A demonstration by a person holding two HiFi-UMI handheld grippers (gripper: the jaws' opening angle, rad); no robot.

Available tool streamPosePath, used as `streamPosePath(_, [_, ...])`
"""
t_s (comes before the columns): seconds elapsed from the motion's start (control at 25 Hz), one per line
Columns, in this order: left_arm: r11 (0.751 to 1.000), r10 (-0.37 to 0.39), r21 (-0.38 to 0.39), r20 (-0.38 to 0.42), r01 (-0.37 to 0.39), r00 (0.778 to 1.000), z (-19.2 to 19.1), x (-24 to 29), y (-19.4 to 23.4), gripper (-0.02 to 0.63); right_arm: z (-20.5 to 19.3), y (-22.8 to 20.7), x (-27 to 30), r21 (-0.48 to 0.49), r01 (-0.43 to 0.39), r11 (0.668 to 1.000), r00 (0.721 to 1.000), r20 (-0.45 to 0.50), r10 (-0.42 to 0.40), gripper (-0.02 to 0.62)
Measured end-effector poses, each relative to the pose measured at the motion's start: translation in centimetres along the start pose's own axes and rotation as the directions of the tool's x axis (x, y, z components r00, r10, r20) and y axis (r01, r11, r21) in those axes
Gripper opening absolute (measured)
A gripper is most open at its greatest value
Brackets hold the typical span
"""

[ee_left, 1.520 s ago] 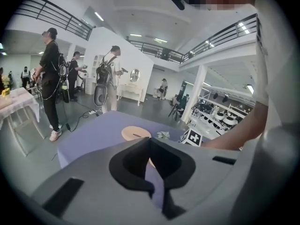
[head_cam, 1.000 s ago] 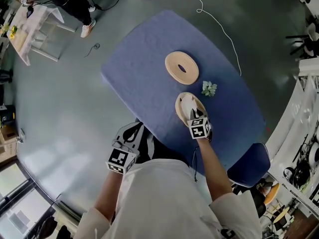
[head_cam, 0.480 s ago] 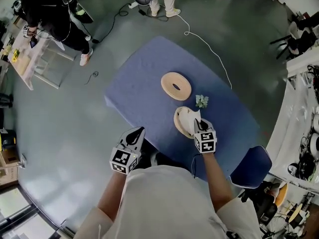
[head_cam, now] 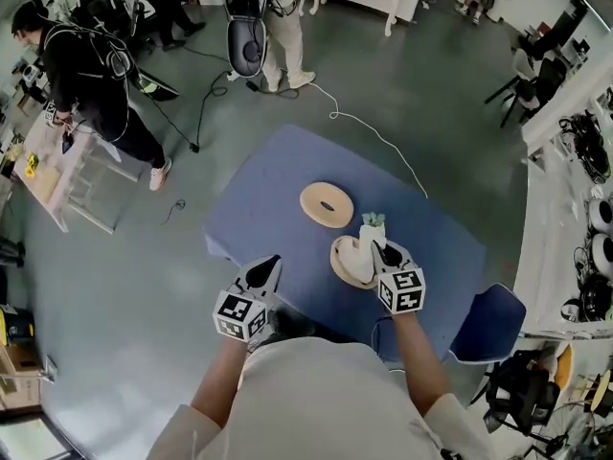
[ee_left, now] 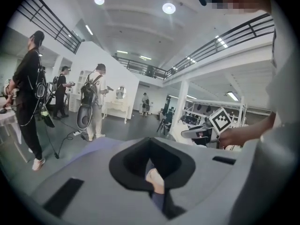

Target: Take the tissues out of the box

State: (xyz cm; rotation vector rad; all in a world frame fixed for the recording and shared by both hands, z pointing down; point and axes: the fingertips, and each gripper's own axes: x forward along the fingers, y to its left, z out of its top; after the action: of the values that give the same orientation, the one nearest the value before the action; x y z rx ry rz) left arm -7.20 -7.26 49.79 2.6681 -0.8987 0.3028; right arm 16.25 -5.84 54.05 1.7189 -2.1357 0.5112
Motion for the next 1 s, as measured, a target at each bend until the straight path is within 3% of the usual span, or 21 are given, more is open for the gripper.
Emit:
streamPosePath(0.4, [0.995,-0.092,0.052,0.049,0.09,0.994,5.5,0.7,-0.8,0.006,9.1,1.6,-7.3,0.028,0.037,0.999,0.97,0.241,-0.043,0.043])
streamPosePath(0.64, [0.99,-0.123,0.074,0.098,0.116,0.988,8.2,0.2,-1.8,0.007,11.3,1.8,-10.8,0.025,0.059,0.998,0.945,0.322,-0.064,0.043])
streamPosePath(1.0, [0.987,-0.134,0.103,0.118,0.122,0.984,9.3,0.0,-2.7,0.007,12.5,1.3,-13.2,0.047,0.079,0.996,0.918,0.385,-0.091,0.041])
